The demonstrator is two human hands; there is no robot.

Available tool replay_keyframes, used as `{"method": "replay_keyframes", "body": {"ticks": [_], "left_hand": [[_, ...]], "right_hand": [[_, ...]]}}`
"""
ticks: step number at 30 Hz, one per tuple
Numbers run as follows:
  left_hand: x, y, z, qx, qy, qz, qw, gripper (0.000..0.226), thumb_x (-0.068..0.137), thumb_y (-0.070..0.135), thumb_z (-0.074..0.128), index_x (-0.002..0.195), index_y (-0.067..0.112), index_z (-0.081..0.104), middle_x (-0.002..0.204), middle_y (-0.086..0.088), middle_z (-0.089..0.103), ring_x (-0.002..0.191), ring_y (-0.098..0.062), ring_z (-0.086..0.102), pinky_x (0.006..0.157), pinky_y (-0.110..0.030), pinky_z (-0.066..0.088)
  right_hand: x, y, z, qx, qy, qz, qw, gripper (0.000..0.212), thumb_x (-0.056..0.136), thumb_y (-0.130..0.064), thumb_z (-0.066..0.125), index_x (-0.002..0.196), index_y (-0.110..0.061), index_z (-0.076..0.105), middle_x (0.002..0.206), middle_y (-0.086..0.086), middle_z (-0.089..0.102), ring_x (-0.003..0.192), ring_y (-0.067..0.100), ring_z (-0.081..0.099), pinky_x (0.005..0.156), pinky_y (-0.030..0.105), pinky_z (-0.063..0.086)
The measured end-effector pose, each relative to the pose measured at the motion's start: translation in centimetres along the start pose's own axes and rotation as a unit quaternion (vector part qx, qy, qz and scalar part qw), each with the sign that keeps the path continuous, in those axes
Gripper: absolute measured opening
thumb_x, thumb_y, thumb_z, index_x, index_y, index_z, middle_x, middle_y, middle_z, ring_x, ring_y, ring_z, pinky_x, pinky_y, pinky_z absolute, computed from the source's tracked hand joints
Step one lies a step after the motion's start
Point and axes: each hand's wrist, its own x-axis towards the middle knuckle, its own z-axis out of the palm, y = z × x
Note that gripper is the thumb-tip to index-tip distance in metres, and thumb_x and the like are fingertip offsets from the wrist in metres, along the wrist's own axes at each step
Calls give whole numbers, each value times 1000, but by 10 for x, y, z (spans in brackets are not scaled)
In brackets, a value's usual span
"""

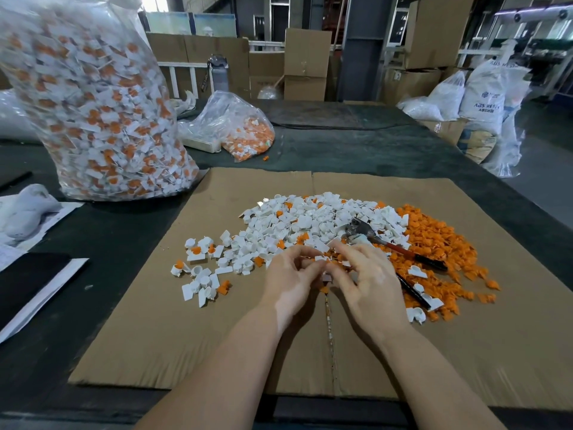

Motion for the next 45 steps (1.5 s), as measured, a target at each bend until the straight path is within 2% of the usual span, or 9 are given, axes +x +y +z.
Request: {"method": "replay_keyframes", "body": {"ticks": [3,8,14,18,21,25,32,42,45], "left_hand": [[2,0,0,1,5,-6,1000,8,87,4,63,94,9,62,60,0,57,61,-14,62,71,-32,56],[4,3,0,17,8,-9,1000,7,89,5,61,91,13,61,70,-11,57,50,0,59,52,-12,47],[6,5,2,-23,15,-33,999,7,90,4,60,96,7,60,78,-16,58,50,-1,59,48,-11,45],[8,10,3,-73,28,-60,995,11,89,2,61,99,4,60,79,-16,63,49,-6,61,44,-13,44],[12,14,2,-87,43,-62,993,10,87,2,63,96,5,61,65,-5,62,42,-4,56,39,-14,40],[19,19,1,-107,60,-74,990,9,87,4,64,96,8,61,59,-4,61,47,-10,54,43,-21,41],[28,25,-4,-101,98,-68,988,7,88,4,62,86,11,60,66,-8,62,48,-9,58,49,-19,51],[25,28,-4,-125,114,-88,982,5,90,1,58,87,5,57,62,-10,57,44,-11,53,60,-34,54],[24,29,-3,-126,120,-85,981,7,91,0,57,86,4,57,61,-8,56,41,-8,53,59,-31,55]], "right_hand": [[11,13,-11,-93,9,121,988,41,88,-26,62,125,-8,57,115,10,61,110,28,52,90,40,38],[29,39,-31,-219,-187,318,903,47,89,-37,46,132,-20,40,136,7,41,127,27,33,106,48,21],[38,46,-33,-267,-249,294,883,47,85,-39,52,127,-21,44,134,6,40,127,26,31,109,55,12],[39,42,-39,-280,-188,241,910,44,86,-46,51,118,-15,48,124,9,48,114,26,39,96,42,34],[42,28,-44,-223,-172,224,933,34,88,-44,47,104,-14,47,106,5,51,98,23,47,76,35,41],[47,6,-47,-57,-242,231,941,33,90,-37,47,86,-5,52,79,3,52,68,17,47,57,30,31],[42,-13,-53,189,-366,326,851,22,93,-22,46,78,-6,52,68,11,49,55,18,50,48,22,39],[42,-14,-50,227,-420,331,814,10,82,-1,42,87,-6,48,77,19,52,66,28,54,62,37,44],[42,-14,-47,162,-415,289,847,4,83,-4,45,84,-7,47,73,16,54,63,25,53,61,35,41]]}}
